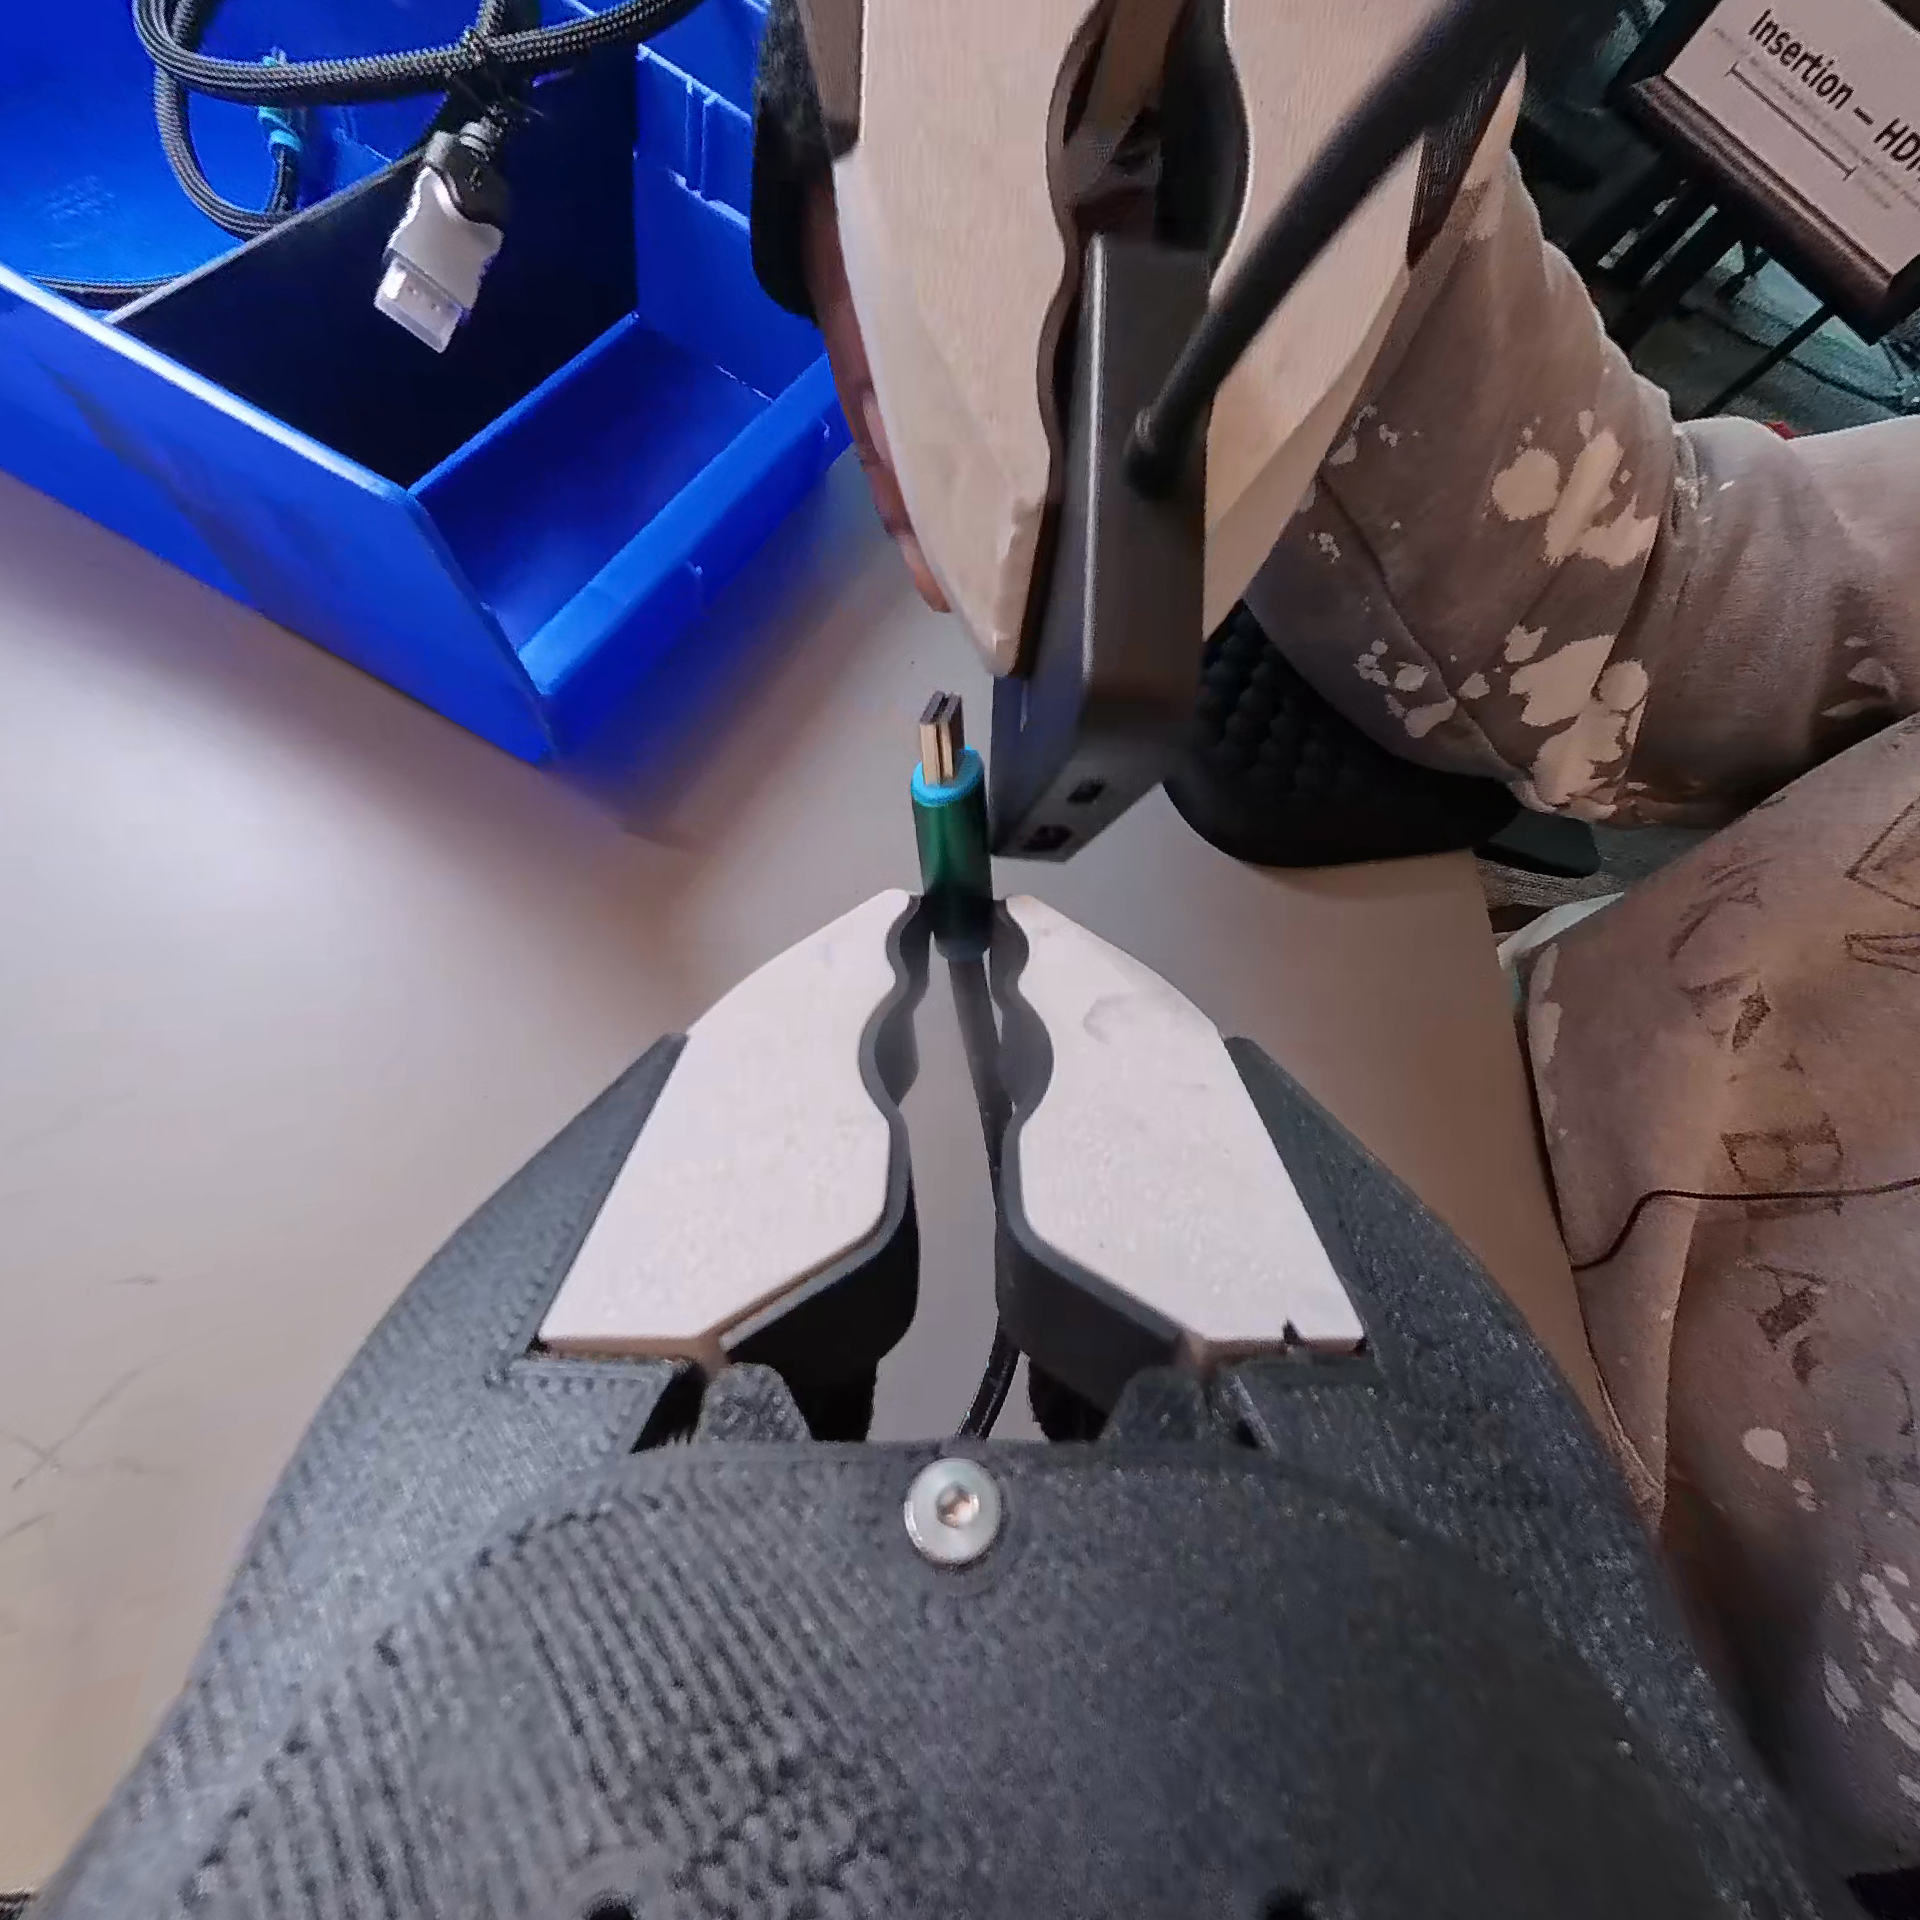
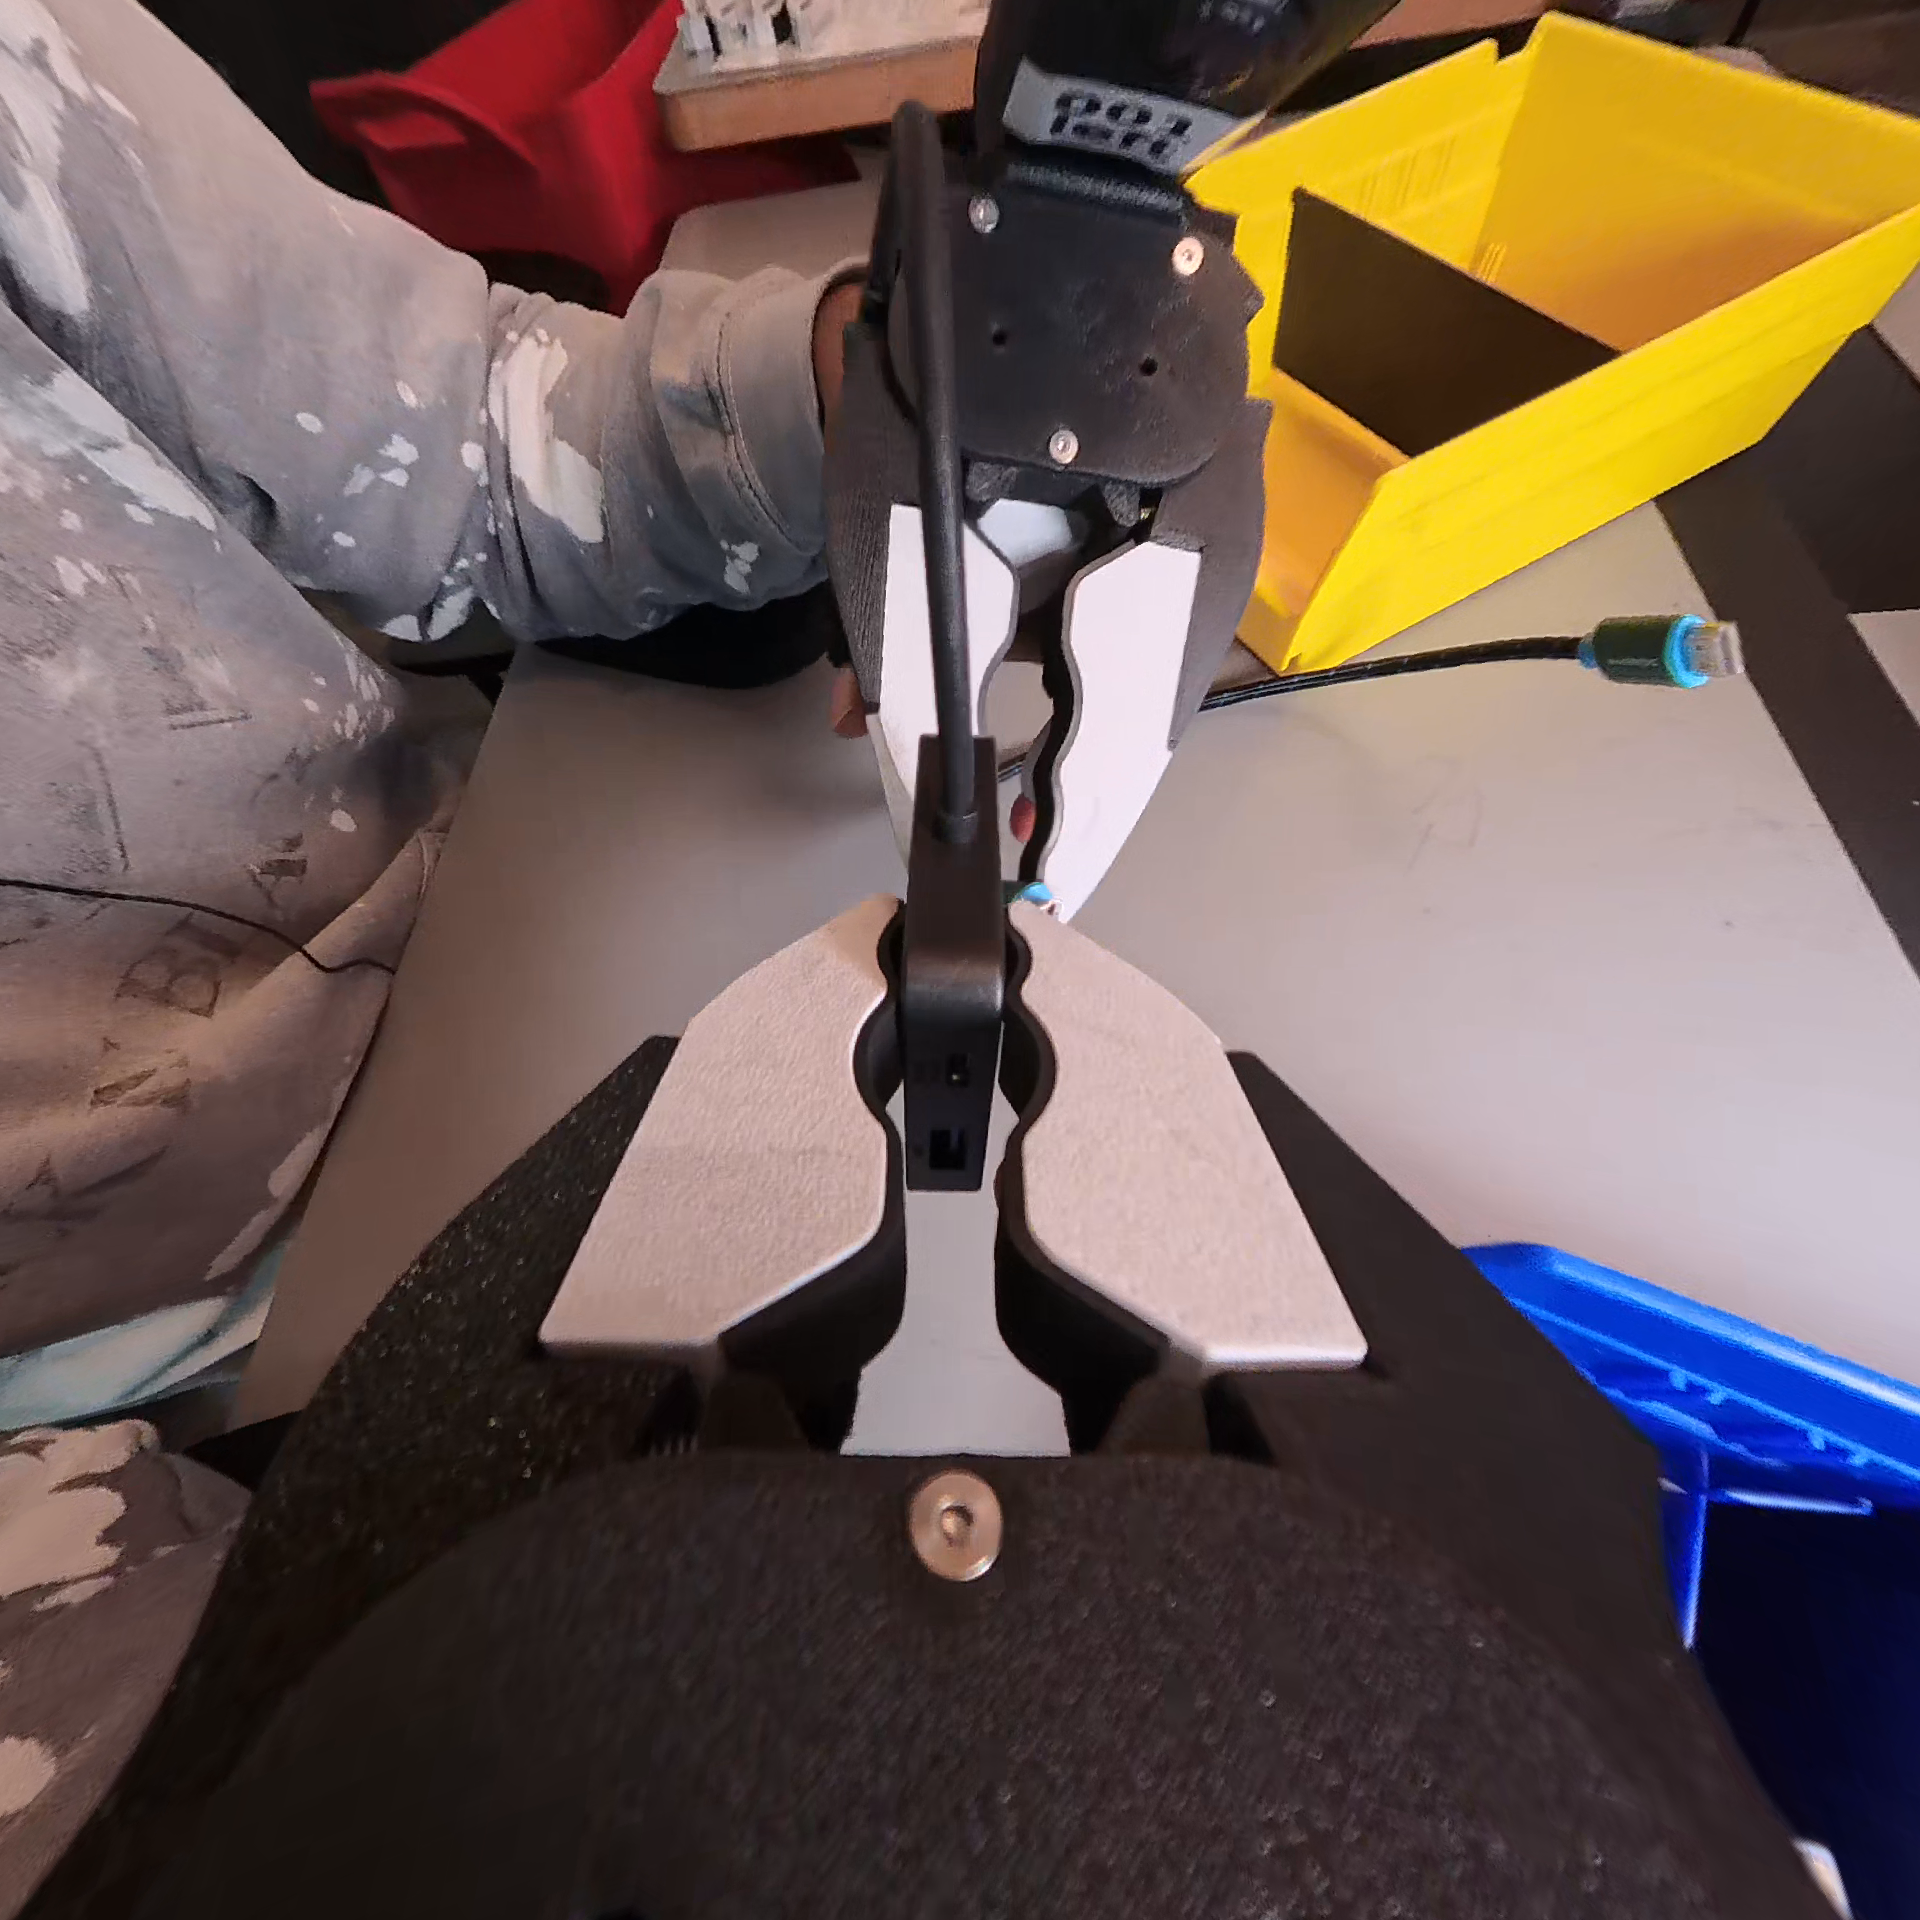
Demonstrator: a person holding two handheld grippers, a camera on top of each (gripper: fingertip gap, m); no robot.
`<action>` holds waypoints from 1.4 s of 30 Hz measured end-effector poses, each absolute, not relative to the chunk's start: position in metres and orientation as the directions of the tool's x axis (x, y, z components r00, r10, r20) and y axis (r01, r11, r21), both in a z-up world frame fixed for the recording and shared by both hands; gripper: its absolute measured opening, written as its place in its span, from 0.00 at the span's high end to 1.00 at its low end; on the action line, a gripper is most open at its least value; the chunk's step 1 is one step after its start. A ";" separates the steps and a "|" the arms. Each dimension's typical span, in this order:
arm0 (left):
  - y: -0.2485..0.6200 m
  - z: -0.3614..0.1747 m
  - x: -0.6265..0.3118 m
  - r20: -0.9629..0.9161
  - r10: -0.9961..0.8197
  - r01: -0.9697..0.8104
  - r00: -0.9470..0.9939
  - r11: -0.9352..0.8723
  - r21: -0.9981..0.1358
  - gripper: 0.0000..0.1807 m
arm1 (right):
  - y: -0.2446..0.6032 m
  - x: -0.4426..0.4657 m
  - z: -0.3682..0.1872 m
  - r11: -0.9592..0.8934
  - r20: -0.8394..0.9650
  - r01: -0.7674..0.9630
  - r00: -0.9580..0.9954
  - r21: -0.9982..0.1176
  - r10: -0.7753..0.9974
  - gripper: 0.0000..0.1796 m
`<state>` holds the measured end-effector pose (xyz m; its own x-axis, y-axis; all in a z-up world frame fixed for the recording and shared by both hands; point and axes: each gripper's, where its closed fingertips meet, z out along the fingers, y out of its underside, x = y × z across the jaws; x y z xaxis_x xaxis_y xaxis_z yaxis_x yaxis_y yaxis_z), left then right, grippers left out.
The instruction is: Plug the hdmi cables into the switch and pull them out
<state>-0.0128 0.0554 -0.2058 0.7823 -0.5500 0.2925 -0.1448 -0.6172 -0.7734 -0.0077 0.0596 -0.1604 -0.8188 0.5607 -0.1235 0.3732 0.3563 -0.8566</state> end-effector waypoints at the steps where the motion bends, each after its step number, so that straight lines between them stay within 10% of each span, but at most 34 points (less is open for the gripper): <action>1: 0.055 -0.205 -0.013 0.292 -0.550 -0.145 0.782 -0.617 -0.773 0.94 | 0.057 -0.008 -0.162 0.366 -0.121 0.374 -0.822 -0.852 0.557 0.93; 42: 0.007 -0.212 -0.023 0.312 -0.576 -0.300 0.755 -0.728 -0.617 0.93 | 0.046 -0.024 -0.165 0.217 -0.273 0.414 -0.834 -0.884 0.480 0.93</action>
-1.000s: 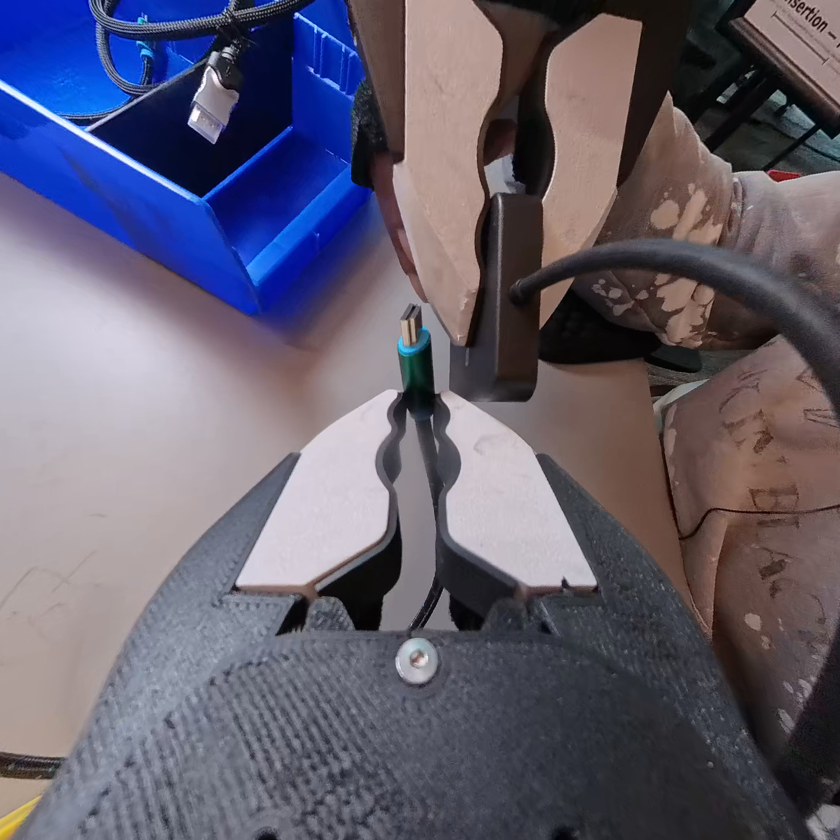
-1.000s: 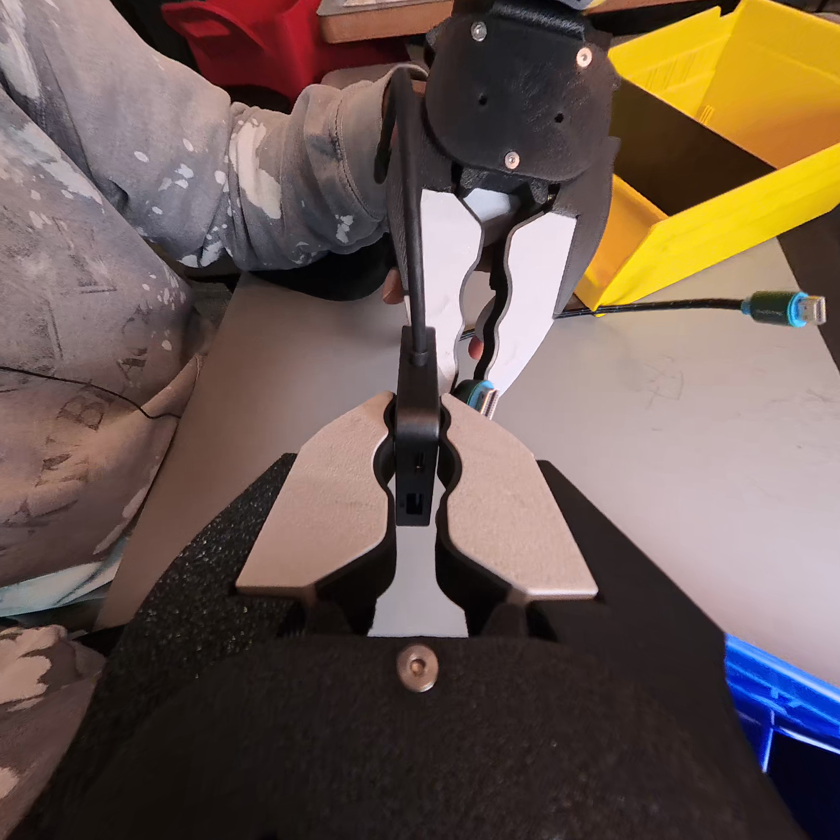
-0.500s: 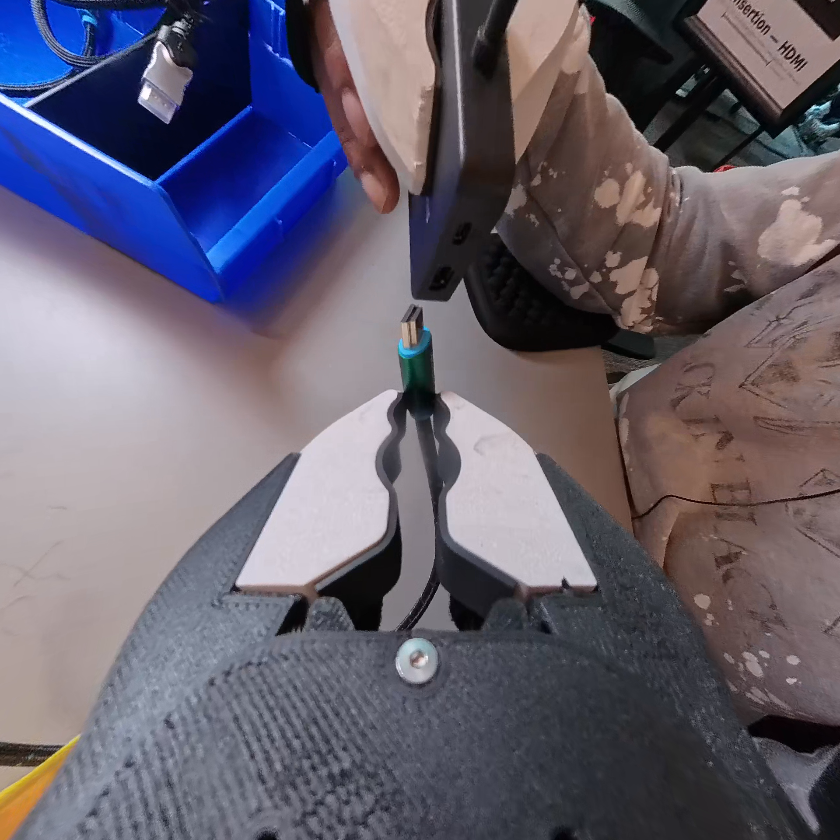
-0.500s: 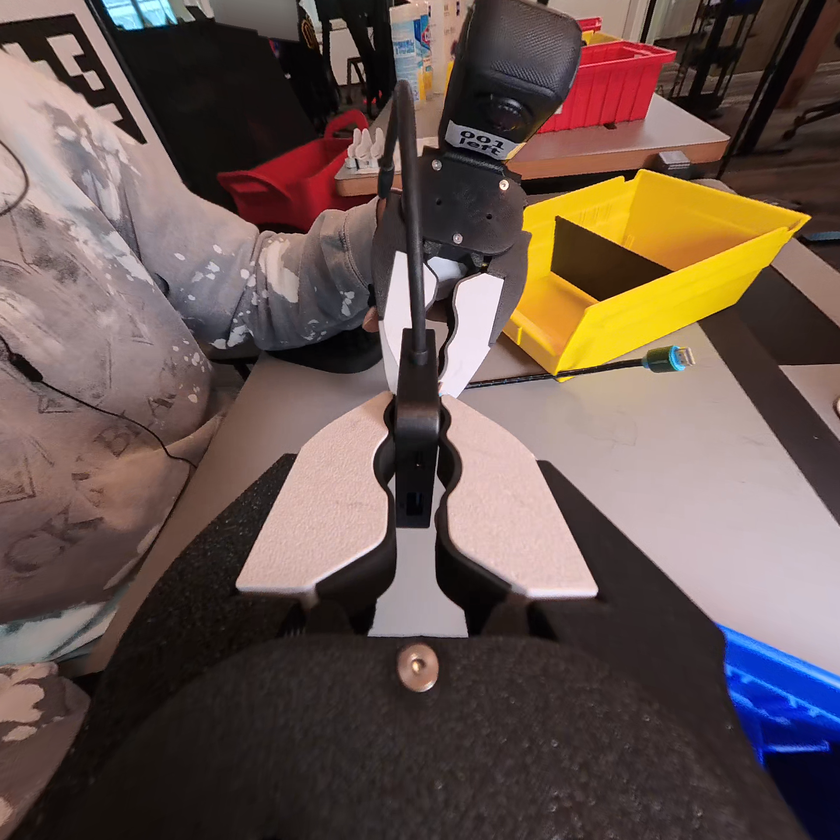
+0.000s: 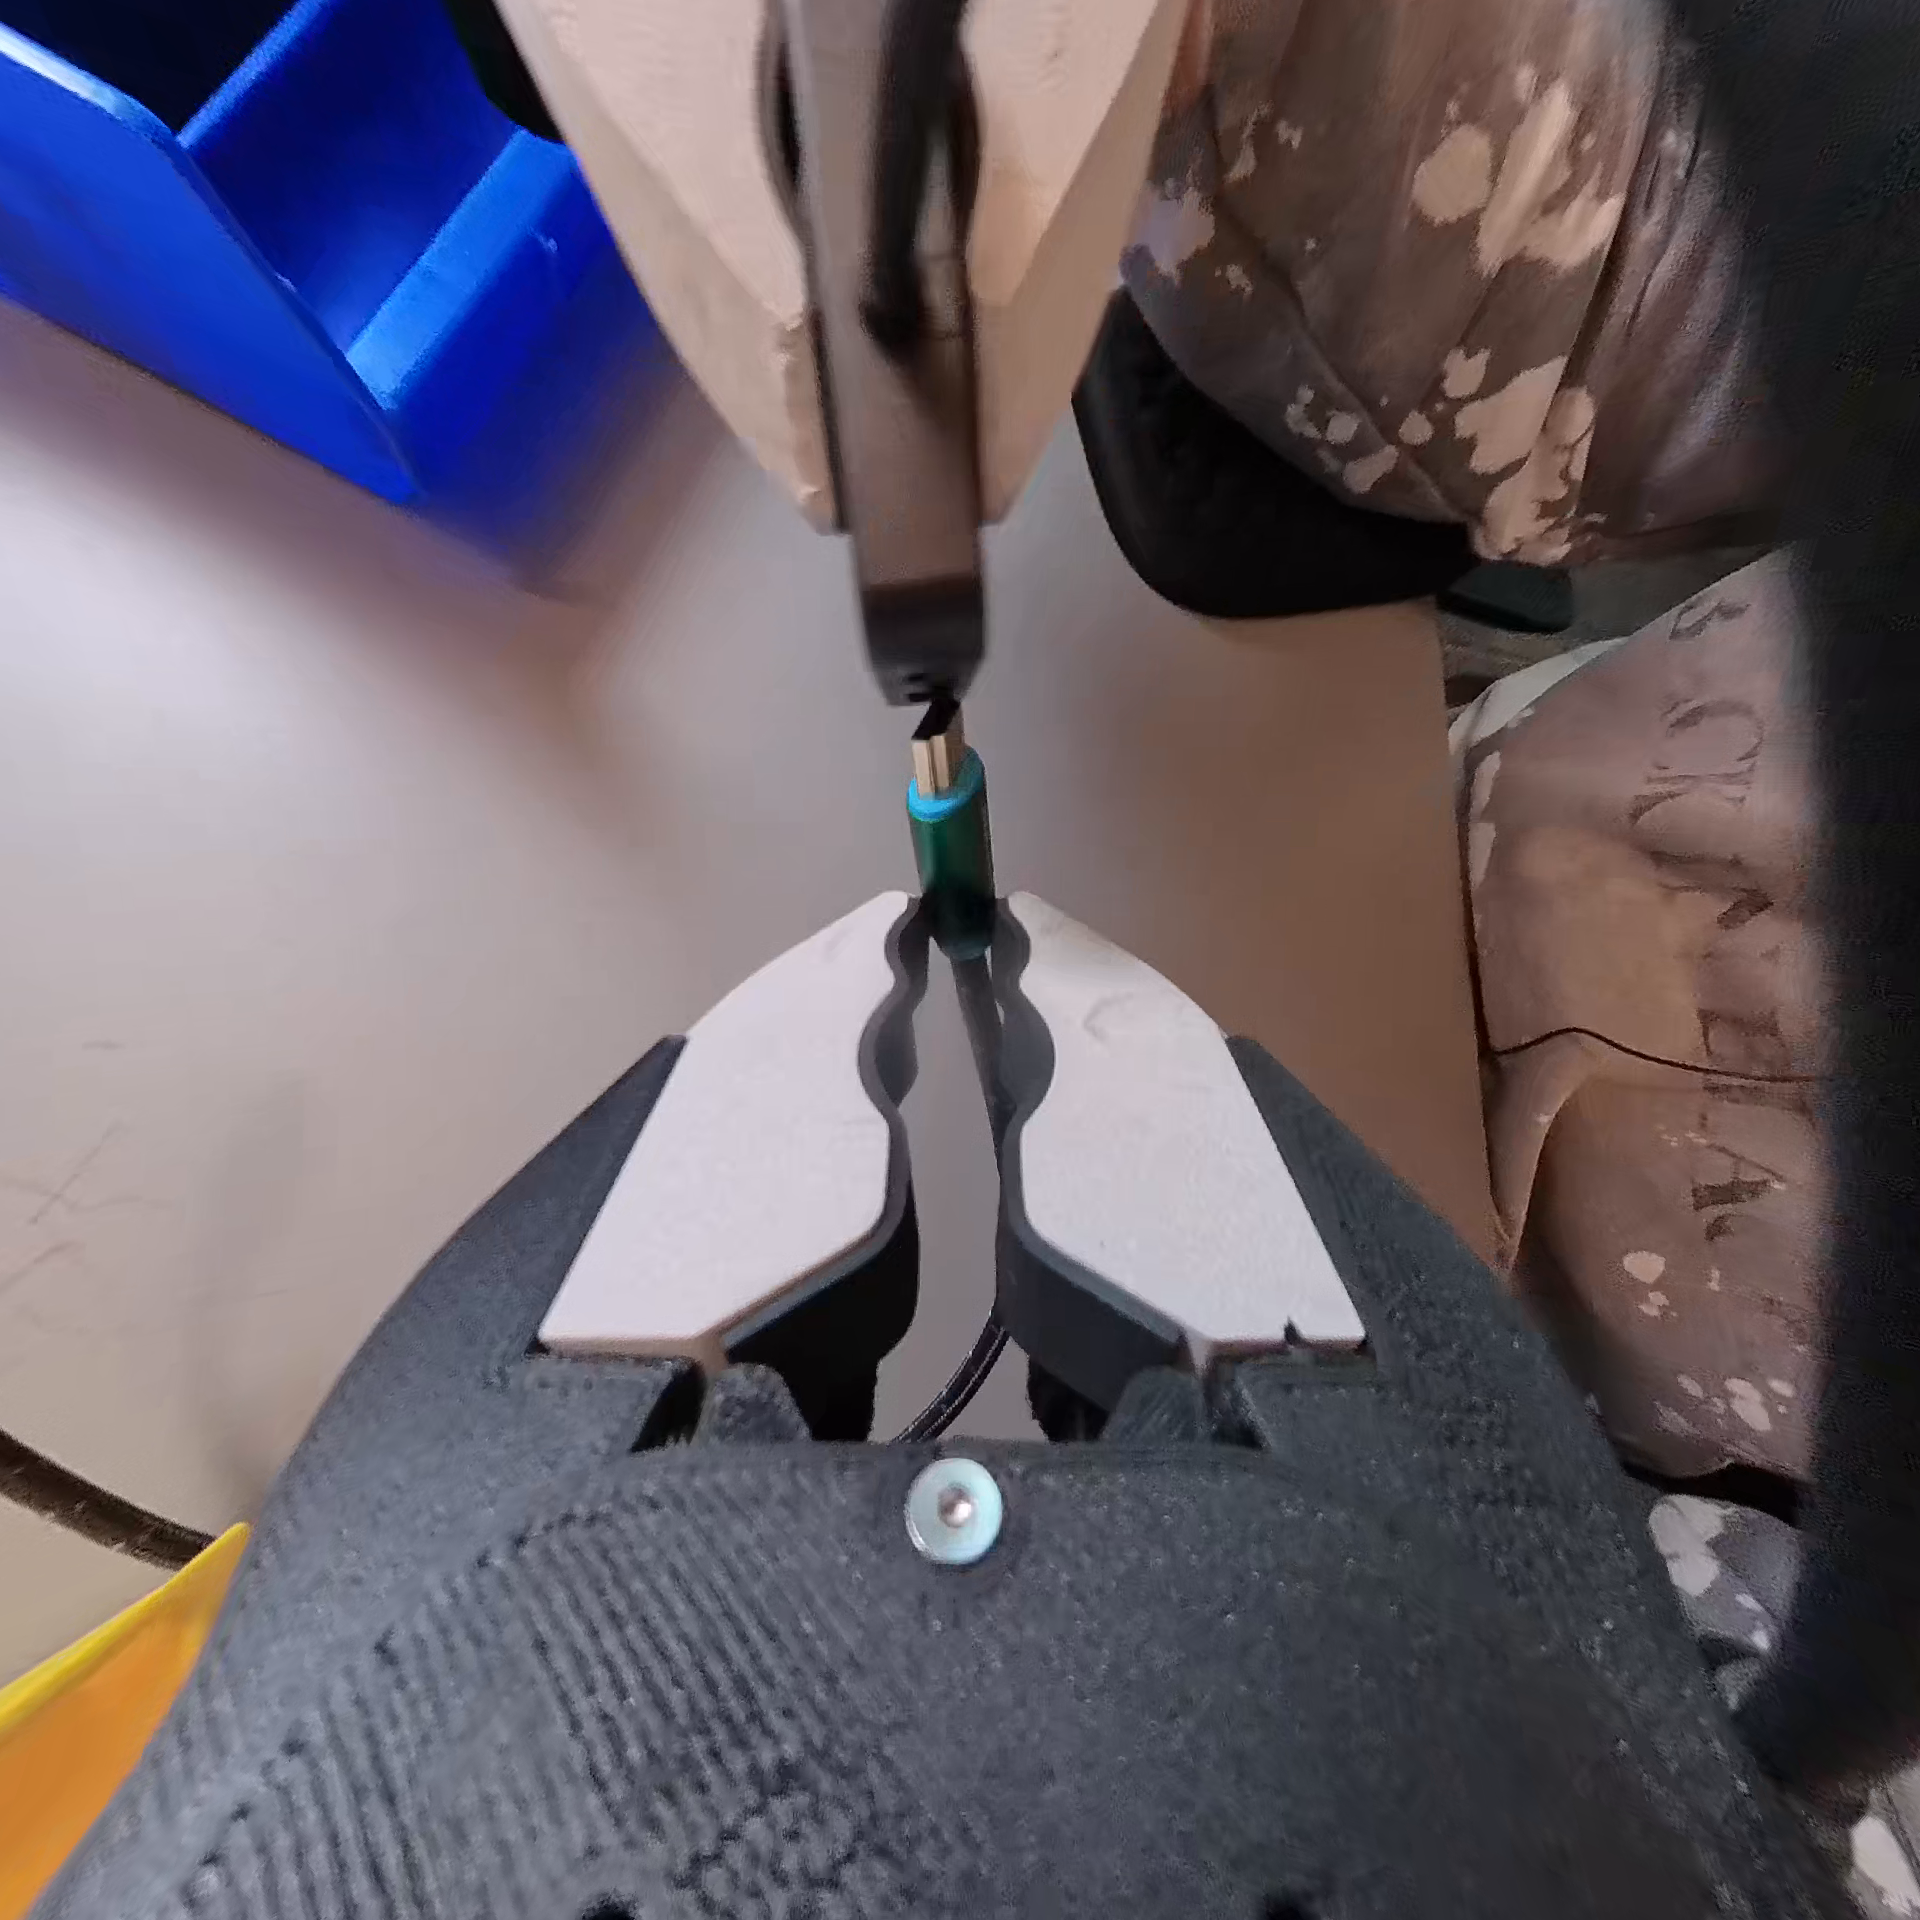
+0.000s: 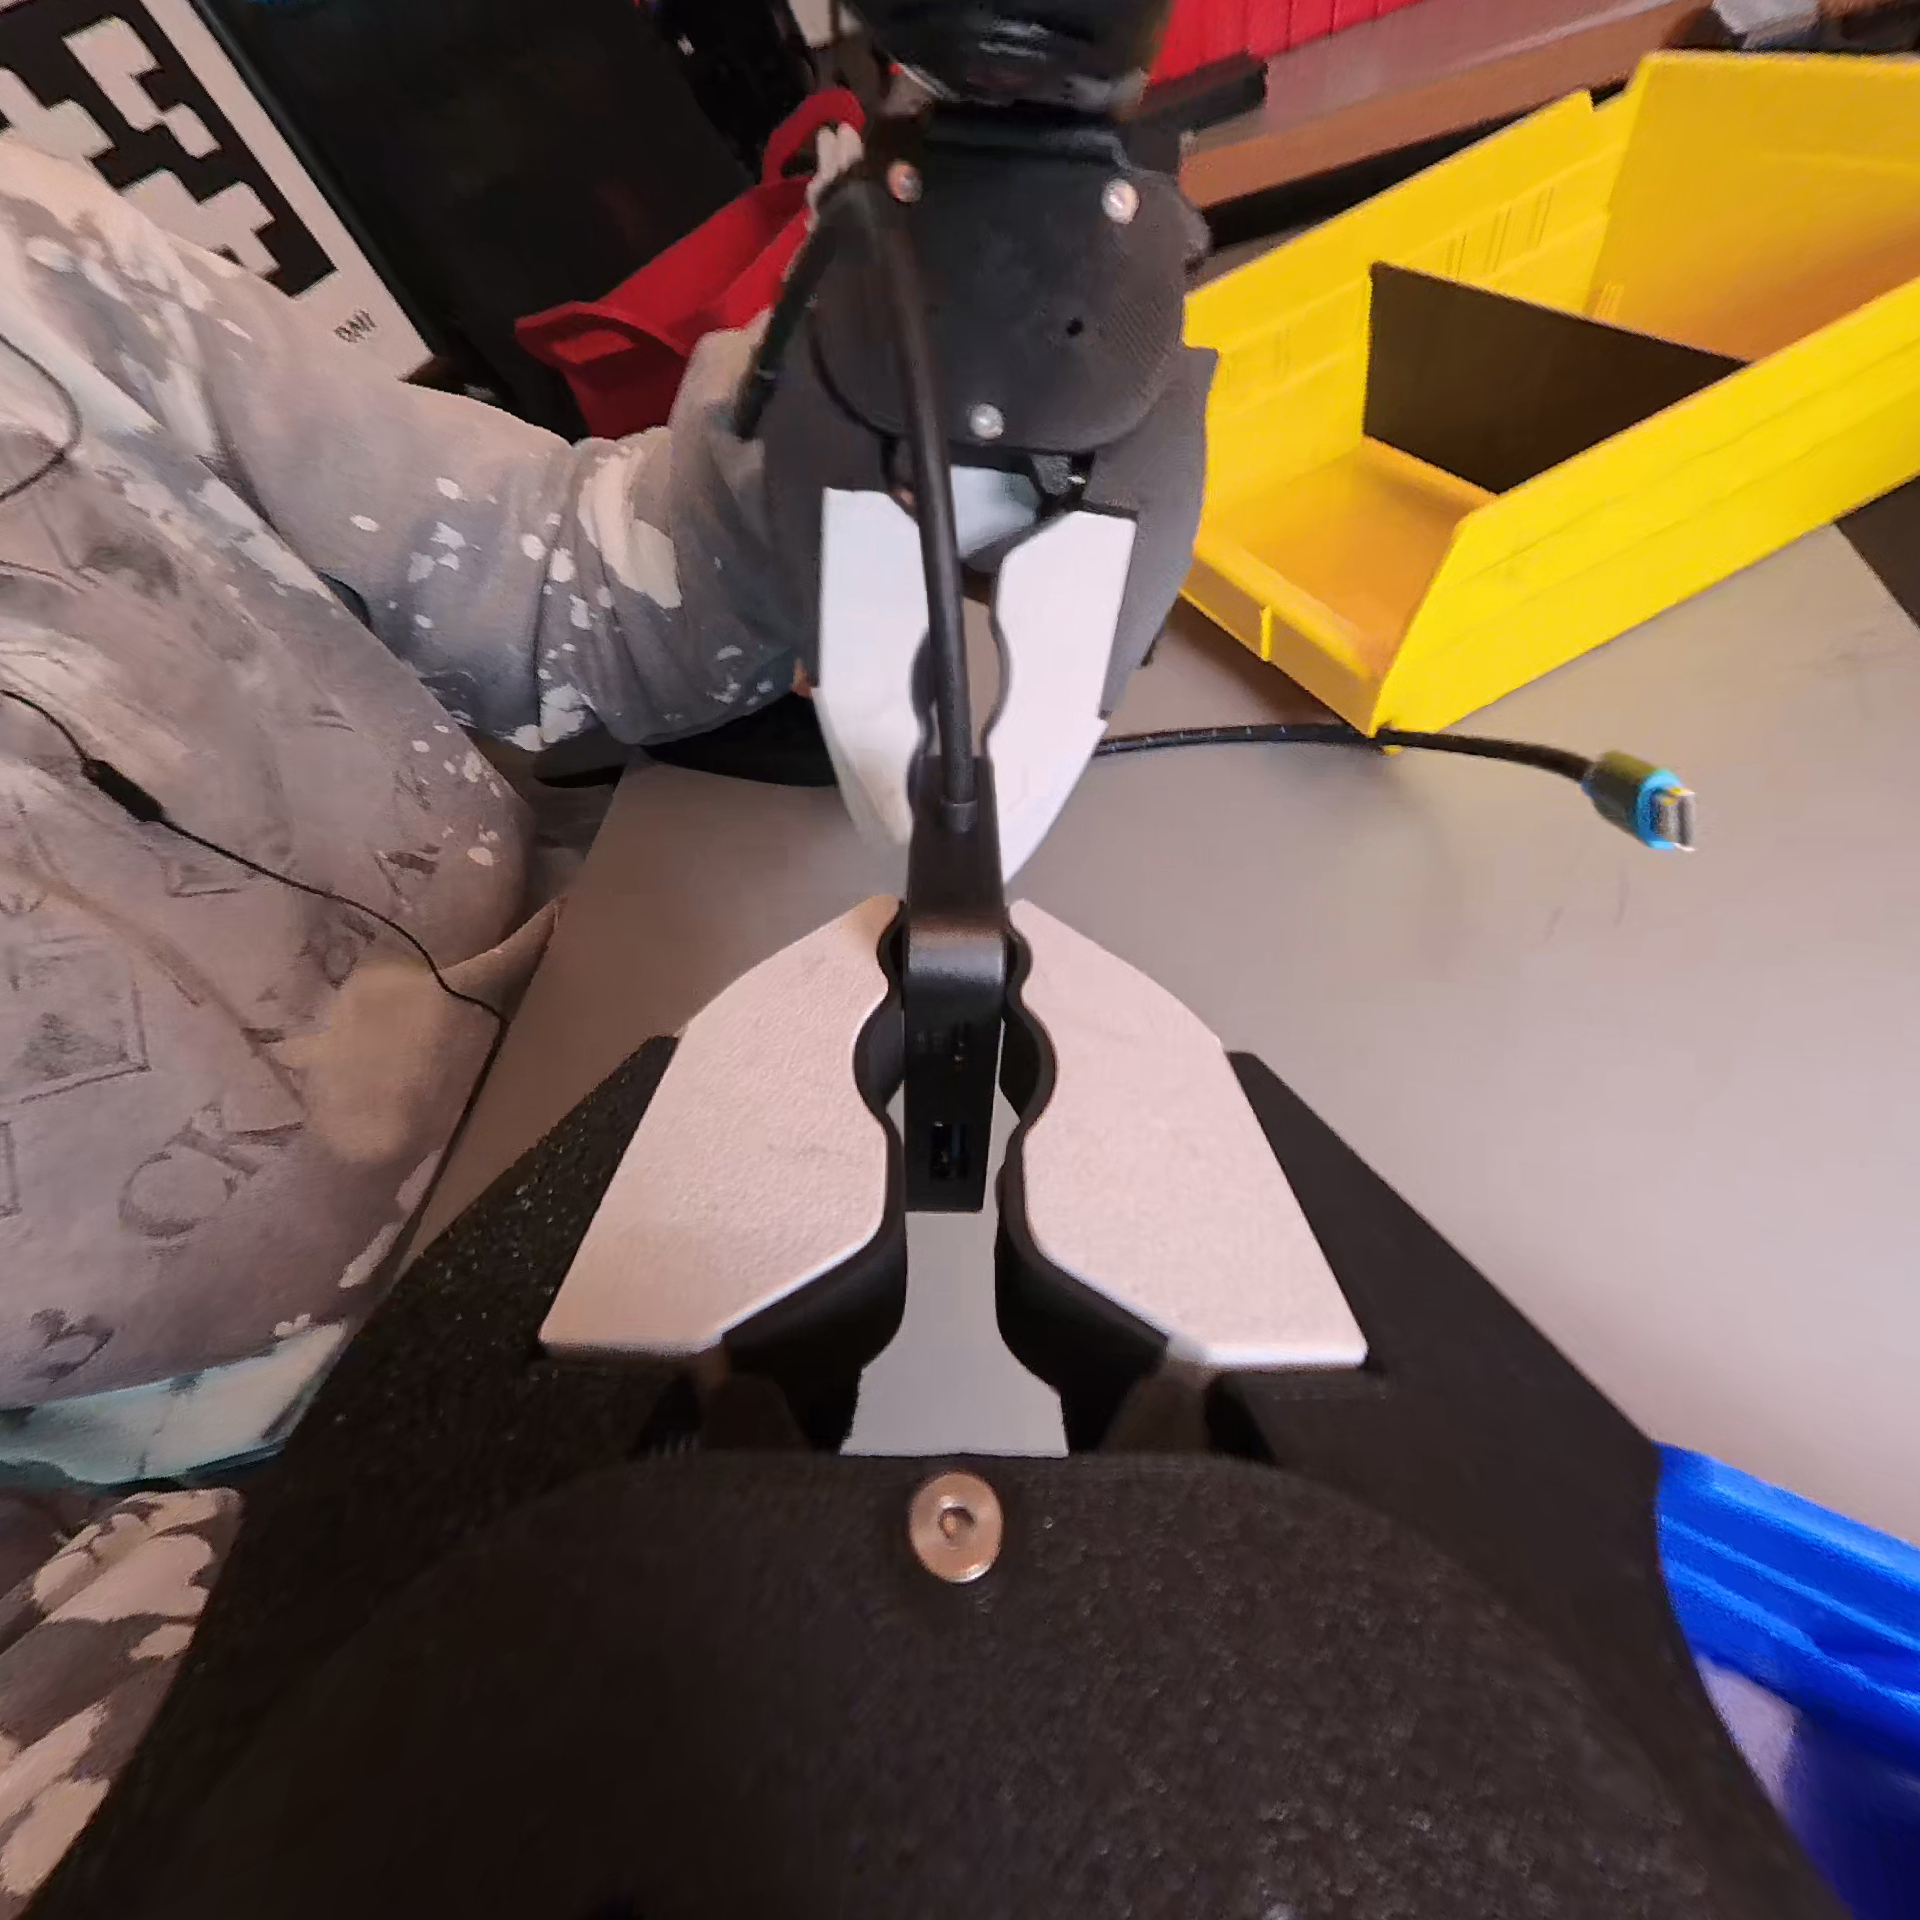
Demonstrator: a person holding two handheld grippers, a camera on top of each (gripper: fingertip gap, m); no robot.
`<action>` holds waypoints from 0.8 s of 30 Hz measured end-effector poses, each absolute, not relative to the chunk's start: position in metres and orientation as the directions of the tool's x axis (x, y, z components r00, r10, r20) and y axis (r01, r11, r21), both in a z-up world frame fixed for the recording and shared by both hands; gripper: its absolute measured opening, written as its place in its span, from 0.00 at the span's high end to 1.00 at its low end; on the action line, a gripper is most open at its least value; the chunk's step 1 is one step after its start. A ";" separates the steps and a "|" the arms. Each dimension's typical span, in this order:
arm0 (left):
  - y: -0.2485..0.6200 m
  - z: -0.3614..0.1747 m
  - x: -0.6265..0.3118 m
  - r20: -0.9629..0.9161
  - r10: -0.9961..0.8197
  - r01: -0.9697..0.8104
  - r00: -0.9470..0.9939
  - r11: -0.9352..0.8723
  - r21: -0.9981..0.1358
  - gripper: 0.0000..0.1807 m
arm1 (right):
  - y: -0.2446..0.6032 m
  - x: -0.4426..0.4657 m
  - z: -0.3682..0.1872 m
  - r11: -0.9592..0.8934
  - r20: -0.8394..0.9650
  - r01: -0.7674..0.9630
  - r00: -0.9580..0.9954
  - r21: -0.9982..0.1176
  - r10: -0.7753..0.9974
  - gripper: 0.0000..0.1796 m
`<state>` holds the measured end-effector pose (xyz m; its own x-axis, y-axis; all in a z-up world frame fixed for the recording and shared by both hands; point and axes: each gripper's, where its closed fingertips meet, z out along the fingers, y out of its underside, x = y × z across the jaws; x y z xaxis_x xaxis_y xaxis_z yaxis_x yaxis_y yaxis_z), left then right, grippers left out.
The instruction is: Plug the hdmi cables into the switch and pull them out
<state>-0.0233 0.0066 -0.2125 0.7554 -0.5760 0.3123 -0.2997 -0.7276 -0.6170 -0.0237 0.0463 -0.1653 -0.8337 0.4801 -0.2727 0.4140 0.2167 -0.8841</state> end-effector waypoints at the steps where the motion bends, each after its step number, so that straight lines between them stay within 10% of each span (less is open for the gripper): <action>1: 0.006 -0.215 -0.023 0.302 -0.578 -0.315 0.758 -0.731 -0.606 0.93 | 0.046 -0.025 -0.168 0.220 -0.278 0.423 -0.830 -0.879 0.483 0.93; 24: 0.019 -0.228 -0.038 0.244 -0.522 -0.304 0.817 -0.750 -0.587 0.93 | 0.051 -0.051 -0.171 0.047 -0.428 0.532 -0.728 -0.846 0.535 0.93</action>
<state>-0.0377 0.0195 -0.2275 0.8171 -0.5222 0.2444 -0.3039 -0.7503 -0.5870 -0.0511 0.0507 -0.1710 -0.7284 0.5350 -0.4281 0.5315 0.0468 -0.8457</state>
